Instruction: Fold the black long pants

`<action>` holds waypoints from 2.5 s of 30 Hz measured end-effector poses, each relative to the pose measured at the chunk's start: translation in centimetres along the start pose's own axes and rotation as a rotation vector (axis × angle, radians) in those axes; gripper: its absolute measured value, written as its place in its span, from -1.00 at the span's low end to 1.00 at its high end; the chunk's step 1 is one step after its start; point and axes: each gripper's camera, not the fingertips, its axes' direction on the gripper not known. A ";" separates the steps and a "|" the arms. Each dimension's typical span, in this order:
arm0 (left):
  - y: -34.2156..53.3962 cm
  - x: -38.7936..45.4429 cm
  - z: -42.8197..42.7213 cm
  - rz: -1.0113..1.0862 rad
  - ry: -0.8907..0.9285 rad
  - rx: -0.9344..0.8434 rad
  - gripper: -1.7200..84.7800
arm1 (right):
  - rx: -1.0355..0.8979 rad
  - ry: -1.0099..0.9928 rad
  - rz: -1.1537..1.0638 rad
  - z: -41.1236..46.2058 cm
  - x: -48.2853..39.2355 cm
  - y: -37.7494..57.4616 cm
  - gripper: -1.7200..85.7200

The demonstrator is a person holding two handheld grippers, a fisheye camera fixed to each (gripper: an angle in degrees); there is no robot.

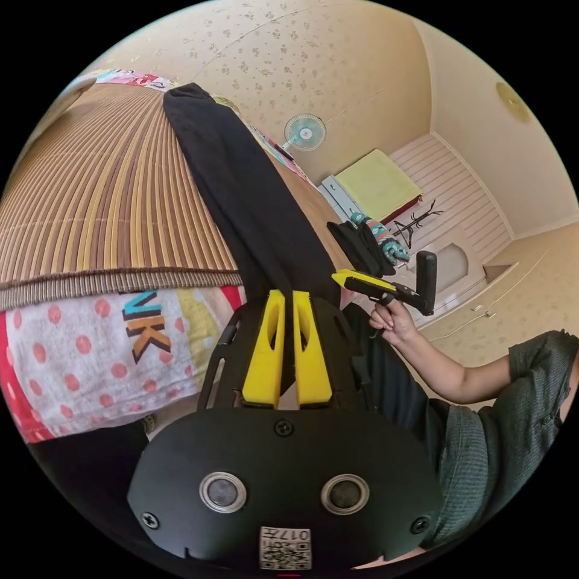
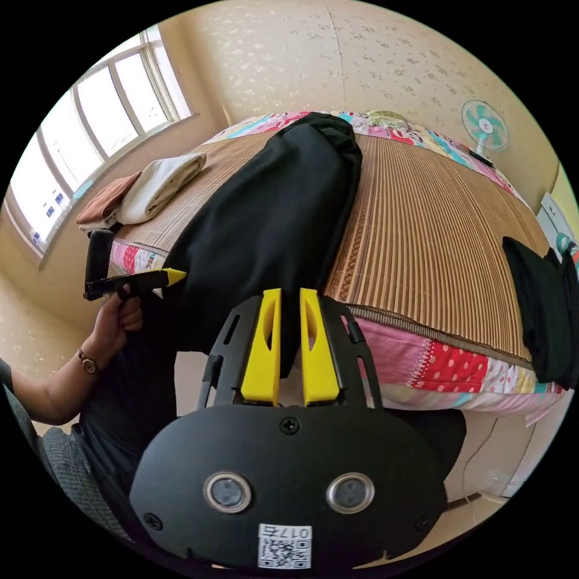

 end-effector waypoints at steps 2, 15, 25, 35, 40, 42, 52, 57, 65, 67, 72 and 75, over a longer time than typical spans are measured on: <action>0.2 0.3 -0.7 0.018 0.006 -0.019 -0.97 | -0.005 -0.066 0.000 -0.6 1.0 -0.1 -0.89; 5.1 -2.0 -10.7 -0.037 0.244 0.348 -0.85 | 0.258 -0.400 0.167 -10.0 3.3 4.4 -0.94; 3.8 1.4 -7.8 0.018 0.007 0.234 -0.83 | 0.097 -0.296 0.302 -6.6 7.8 3.8 -0.92; 0.2 4.9 1.3 0.124 -0.010 0.021 -0.84 | 0.258 -0.366 0.314 -7.0 15.9 -11.2 -0.81; -0.6 7.0 3.0 0.194 -0.024 0.016 -0.88 | 0.277 -0.362 0.313 -3.3 16.9 -21.8 -0.76; -1.2 7.0 3.8 0.189 -0.003 -0.006 -0.88 | 0.202 -0.303 0.304 -0.7 16.7 -26.0 -0.74; -2.8 6.3 6.0 0.170 0.030 -0.032 -0.98 | -0.007 -0.124 0.346 12.1 18.3 -36.5 -0.78; -3.0 5.6 6.3 0.141 0.072 -0.025 -0.98 | 0.068 -0.061 0.362 10.9 18.3 -37.1 -0.91; -3.1 5.0 6.5 0.119 0.079 -0.002 -0.98 | 0.055 0.048 0.479 12.5 22.7 -37.7 -0.93; -3.1 5.0 6.6 0.117 0.074 0.002 -0.97 | 0.045 -0.042 0.473 13.3 24.0 -37.1 -0.91; -3.3 5.4 5.5 0.118 0.025 0.062 -0.87 | 0.134 -0.224 0.515 8.7 24.6 -34.1 -0.87; -2.8 5.0 4.0 0.069 -0.040 0.149 -0.84 | 0.092 -0.195 0.358 5.4 21.9 -29.7 -0.83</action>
